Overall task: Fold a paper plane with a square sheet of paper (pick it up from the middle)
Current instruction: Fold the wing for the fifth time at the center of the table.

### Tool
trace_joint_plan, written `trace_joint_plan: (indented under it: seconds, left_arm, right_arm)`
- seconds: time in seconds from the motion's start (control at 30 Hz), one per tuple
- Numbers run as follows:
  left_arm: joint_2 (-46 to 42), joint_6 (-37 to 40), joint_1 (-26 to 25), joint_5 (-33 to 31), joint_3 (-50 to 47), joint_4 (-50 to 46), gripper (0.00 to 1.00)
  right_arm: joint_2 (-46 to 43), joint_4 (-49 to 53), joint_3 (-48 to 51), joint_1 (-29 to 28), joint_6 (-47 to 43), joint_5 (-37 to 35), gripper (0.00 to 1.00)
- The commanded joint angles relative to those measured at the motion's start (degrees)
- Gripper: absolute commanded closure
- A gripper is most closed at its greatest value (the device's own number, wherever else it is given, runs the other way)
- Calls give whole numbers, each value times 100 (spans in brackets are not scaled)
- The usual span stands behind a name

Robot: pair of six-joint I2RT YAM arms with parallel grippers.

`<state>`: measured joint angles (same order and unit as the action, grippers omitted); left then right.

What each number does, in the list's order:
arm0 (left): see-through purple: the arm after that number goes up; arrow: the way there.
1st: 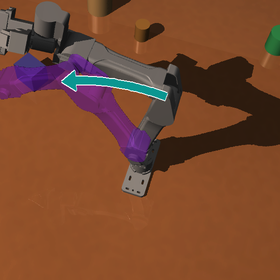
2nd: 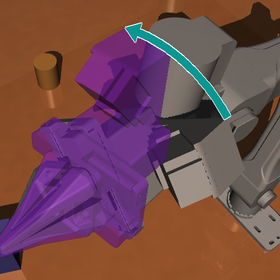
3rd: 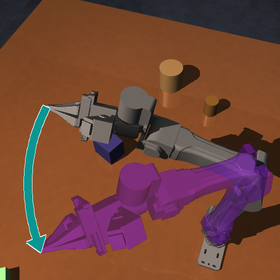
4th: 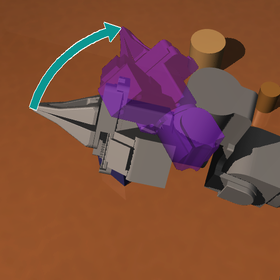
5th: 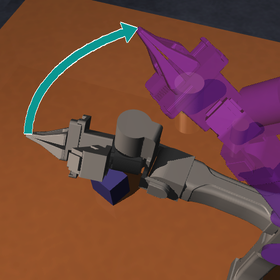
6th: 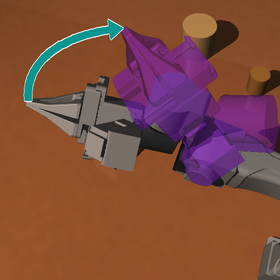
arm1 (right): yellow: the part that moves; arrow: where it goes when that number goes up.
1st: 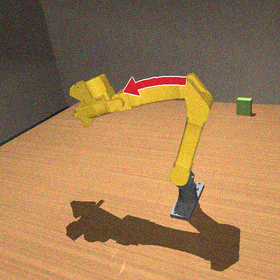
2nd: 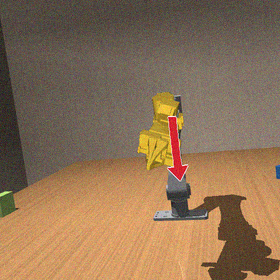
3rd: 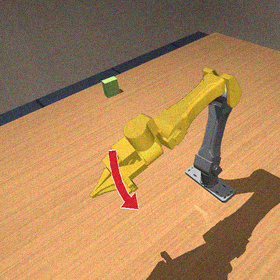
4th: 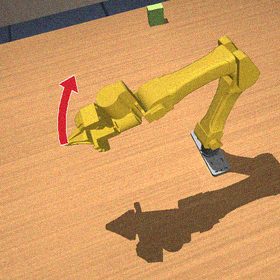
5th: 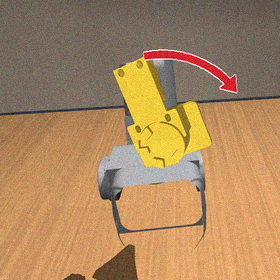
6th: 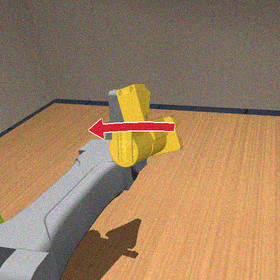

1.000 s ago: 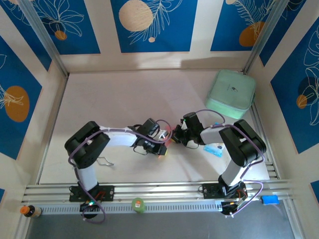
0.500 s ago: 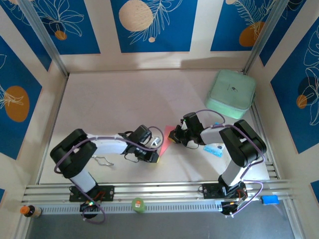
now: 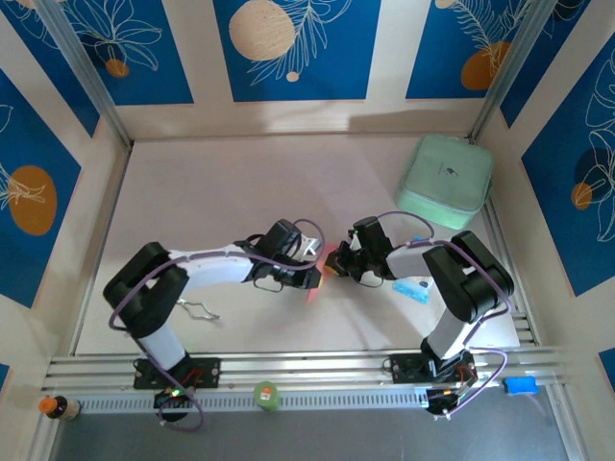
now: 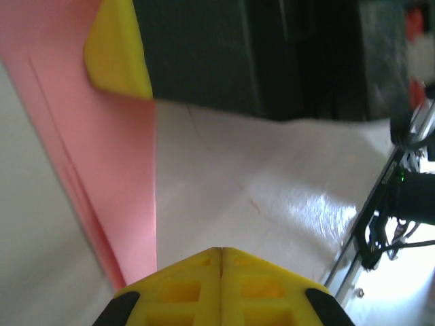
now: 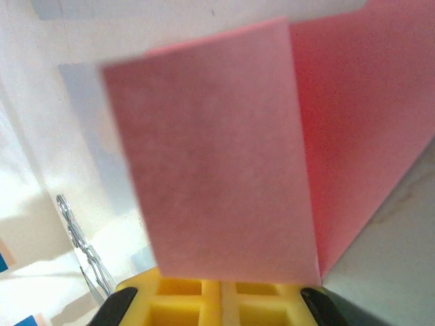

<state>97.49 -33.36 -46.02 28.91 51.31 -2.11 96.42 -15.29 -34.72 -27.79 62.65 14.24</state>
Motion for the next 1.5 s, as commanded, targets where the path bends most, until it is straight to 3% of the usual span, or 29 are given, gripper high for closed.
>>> trace_joint_plan:
  seconds: [0.0, 0.23, 0.4, 0.63, 0.87, 1.03, 1.2, 1.47]
  left_arm:
    - [337, -130, 32, 125, 281, 241, 93]
    - [741, 30, 47, -272, 520, 176, 90]
    - [994, 305, 32, -590, 529, -378, 92]
    - [1027, 370, 37, -611, -110, -380, 96]
    - [835, 444, 38, -403, -648, -223, 99]
    - [692, 476, 32, -263, -778, -178, 100]
    - [677, 447, 39, -271, -778, -147, 100]
    - [618, 410, 35, -332, -789, -161, 100]
  right_arm:
    - [116, 922, 264, 11, 63, -420, 100]
    - [55, 936, 282, 11, 45, -431, 100]
    - [22, 911, 282, 11, 45, -408, 100]
    - [-151, 966, 179, 53, -63, -279, 99]
    - [-1033, 1660, -97, 242, -536, -359, 97]
    - [-1489, 1589, -36, 270, -784, -169, 96]
    - [-1219, 1174, -87, -28, -793, 62, 97]
    - [-323, 1444, -566, -452, -835, -374, 99]
